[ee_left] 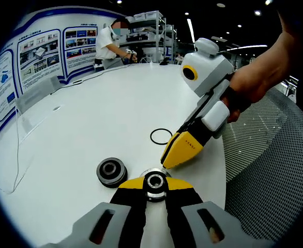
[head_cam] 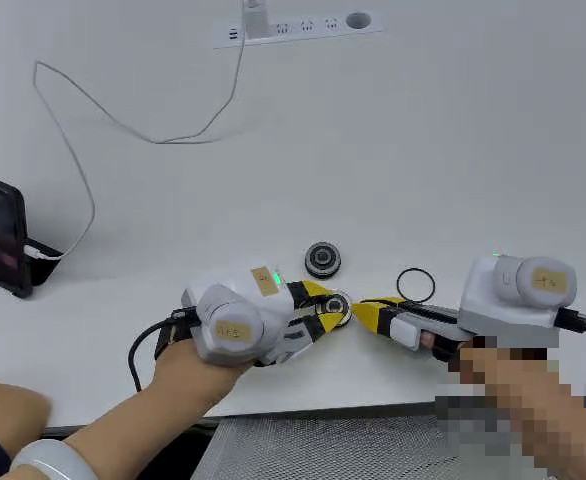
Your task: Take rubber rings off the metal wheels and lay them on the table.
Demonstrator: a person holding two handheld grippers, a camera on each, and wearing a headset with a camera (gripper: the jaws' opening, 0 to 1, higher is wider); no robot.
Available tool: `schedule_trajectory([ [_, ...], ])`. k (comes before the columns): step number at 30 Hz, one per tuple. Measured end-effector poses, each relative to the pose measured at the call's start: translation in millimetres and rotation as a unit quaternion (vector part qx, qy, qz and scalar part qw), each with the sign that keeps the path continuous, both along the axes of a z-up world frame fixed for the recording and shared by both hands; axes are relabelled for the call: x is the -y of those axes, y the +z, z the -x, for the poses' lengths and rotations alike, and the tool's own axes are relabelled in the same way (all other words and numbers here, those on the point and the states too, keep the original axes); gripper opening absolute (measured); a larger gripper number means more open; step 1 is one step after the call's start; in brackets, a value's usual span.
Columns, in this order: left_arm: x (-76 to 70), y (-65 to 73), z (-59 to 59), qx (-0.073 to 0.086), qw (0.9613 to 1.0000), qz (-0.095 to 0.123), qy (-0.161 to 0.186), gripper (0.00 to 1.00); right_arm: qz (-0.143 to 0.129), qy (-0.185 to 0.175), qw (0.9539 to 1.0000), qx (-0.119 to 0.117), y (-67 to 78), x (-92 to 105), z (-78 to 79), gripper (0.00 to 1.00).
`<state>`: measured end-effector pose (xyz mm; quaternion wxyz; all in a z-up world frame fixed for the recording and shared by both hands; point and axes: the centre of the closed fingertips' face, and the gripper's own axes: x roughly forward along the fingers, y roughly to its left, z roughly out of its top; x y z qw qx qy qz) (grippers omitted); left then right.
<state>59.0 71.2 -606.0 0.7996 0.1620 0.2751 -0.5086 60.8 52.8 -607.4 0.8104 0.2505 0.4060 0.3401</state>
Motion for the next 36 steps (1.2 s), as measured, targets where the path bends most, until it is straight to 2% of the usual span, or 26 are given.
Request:
schedule_trajectory([
  [8, -0.9, -0.6, 0.2, 0.0, 1.0, 0.004, 0.006, 0.13, -0.022, -0.012, 0.9994, -0.024, -5.4, -6.6, 0.0, 0.16],
  [21, -1.2, 1.0, 1.2, -0.003, 0.9999, 0.008, 0.012, 0.13, -0.061, -0.036, 0.9958, -0.059, -8.4, -8.7, -1.1, 0.17],
  [24, -1.1, 1.4, 1.1, -0.004, 0.9999, 0.009, 0.013, 0.13, -0.061, -0.032, 0.9959, -0.059, -6.4, -9.3, 0.3, 0.17],
  [25, -1.1, 1.4, 1.0, -0.003, 0.9999, 0.008, 0.013, 0.13, -0.072, -0.026, 0.9951, -0.062, -3.4, -11.7, 2.2, 0.16],
  [33, -1.0, 1.4, 0.9, -0.004, 0.9999, 0.008, 0.014, 0.13, -0.065, -0.033, 0.9957, -0.057, -6.4, -10.2, 0.9, 0.15],
  [36, -0.8, 1.7, 1.1, -0.005, 0.9999, 0.008, 0.014, 0.13, -0.07, -0.033, 0.9951, -0.062, -5.8, -10.2, 0.9, 0.15],
])
